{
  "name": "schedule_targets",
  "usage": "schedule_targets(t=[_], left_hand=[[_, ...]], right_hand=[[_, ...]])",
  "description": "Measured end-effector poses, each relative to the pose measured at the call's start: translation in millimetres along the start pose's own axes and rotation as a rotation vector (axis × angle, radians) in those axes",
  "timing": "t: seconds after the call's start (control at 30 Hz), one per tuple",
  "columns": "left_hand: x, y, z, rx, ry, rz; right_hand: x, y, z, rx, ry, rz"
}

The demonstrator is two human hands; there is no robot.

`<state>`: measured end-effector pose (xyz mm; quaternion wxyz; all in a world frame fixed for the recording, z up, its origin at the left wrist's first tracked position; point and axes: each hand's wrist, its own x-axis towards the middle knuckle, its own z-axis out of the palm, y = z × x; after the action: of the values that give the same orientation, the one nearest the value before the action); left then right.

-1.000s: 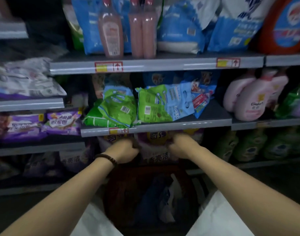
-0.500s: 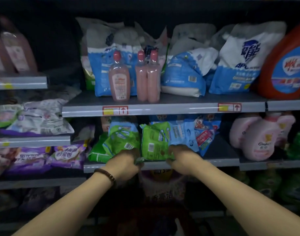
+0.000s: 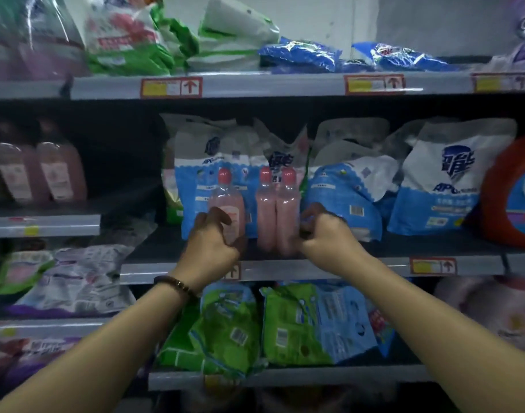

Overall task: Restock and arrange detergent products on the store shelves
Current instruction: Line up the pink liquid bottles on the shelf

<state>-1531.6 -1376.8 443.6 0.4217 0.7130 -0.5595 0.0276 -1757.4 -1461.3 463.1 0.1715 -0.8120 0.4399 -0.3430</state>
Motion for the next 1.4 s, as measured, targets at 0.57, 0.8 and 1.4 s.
schedule_targets(t=[0.57,0.8,1.4], left_hand=[[62.6,-42.2,23.1,-0.287,0.034,-0.078],[46.3,-62.9,-22.2,-0.468,0.038,-0.048],[14.7,-139.8,-185.8,-0.13,0.697,-0.081]], right_hand=[[55.1,-80.2,56.2,-0.027,-0.15,-0.13],[79.6,-98.8,73.4,0.096,-0.165,-0.074],[53.4,-306.5,179.6,0.579,-0.115,-0.492]])
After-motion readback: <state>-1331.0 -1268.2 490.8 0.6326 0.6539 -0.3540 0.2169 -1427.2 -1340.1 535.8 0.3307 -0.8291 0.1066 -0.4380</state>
